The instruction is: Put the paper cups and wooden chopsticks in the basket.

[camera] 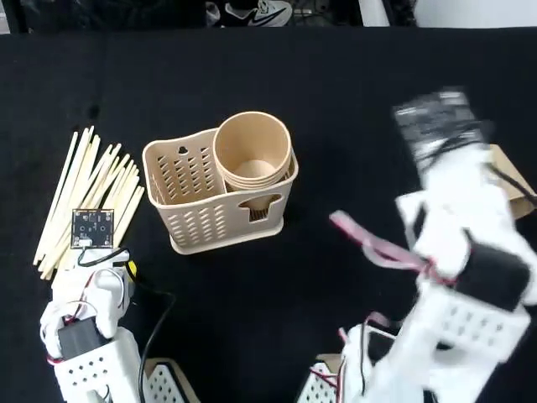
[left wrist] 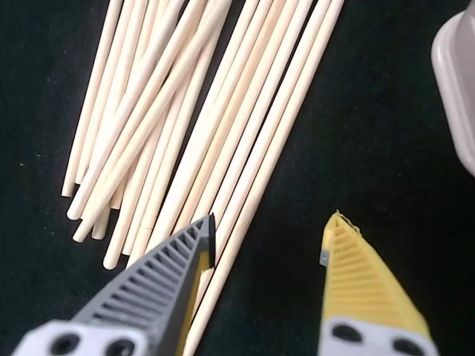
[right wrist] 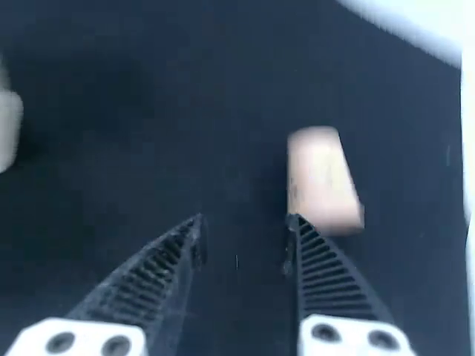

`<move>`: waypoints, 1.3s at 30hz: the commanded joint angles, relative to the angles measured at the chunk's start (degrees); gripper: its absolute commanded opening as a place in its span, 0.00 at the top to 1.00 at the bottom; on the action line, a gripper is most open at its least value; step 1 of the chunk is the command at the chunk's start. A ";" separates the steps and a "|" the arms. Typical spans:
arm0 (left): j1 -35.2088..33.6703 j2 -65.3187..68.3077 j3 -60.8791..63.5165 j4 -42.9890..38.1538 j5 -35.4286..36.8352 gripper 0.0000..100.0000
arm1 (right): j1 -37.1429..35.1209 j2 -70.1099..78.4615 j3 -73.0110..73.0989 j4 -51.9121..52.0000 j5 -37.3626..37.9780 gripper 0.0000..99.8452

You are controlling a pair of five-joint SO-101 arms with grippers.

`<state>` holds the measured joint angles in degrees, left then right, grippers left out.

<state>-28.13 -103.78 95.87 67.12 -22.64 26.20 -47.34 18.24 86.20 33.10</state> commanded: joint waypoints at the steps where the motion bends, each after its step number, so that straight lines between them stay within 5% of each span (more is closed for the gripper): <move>1: -0.57 -0.35 0.31 0.18 -0.44 0.75 | 11.43 1.01 15.69 -16.79 -5.71 0.82; 6: -0.57 -0.35 0.31 0.18 -0.44 0.75 | 13.63 7.34 29.67 -36.66 -10.20 0.82; 13: -0.57 -0.35 0.31 0.18 -0.44 0.75 | 16.26 23.69 27.12 -50.46 -16.70 0.82; 23: -0.57 -0.35 0.31 0.18 -0.44 0.75 | 16.70 46.20 14.46 -58.90 -16.26 0.82; 26: -0.57 -0.35 0.31 0.18 -0.44 0.75 | 16.70 49.45 12.79 -62.33 -16.53 0.91; 28: -0.57 -0.35 0.31 0.18 -0.44 0.75 | 16.88 49.80 12.62 -64.09 -16.44 0.99; 39: -0.57 -0.35 0.31 0.18 -0.44 0.75 | 16.70 39.96 13.41 -56.70 -16.18 0.99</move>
<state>-28.13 -103.78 95.87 67.12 -22.64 42.64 -0.66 34.07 26.33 16.75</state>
